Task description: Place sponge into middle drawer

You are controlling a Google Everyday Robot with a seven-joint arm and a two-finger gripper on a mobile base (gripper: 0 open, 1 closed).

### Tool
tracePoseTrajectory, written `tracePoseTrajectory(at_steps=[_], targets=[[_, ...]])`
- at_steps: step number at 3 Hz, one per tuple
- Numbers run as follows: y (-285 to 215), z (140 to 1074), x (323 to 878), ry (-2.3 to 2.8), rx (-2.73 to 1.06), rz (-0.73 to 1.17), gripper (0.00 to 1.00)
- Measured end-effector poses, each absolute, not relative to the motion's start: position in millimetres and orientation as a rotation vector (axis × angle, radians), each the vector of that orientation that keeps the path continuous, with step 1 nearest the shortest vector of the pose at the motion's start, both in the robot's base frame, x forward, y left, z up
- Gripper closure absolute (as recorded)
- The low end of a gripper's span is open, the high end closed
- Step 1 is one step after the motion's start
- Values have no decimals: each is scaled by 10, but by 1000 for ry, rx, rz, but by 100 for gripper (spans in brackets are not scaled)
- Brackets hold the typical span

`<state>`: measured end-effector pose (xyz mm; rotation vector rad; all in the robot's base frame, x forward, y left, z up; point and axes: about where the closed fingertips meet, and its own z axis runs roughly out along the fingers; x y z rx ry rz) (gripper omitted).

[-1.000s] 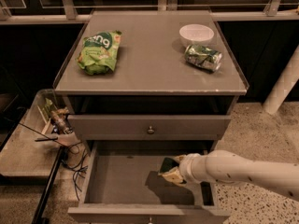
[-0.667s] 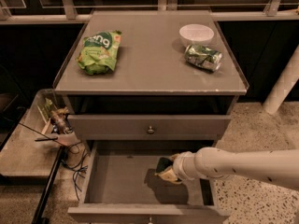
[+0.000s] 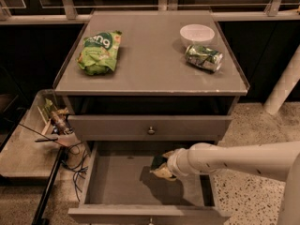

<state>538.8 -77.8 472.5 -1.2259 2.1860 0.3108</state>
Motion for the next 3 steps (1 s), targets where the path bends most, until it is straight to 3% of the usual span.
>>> tracePoseTrajectory(at_steps=[3], targets=[[-773, 4532, 5546, 2141, -1166, 472, 100]])
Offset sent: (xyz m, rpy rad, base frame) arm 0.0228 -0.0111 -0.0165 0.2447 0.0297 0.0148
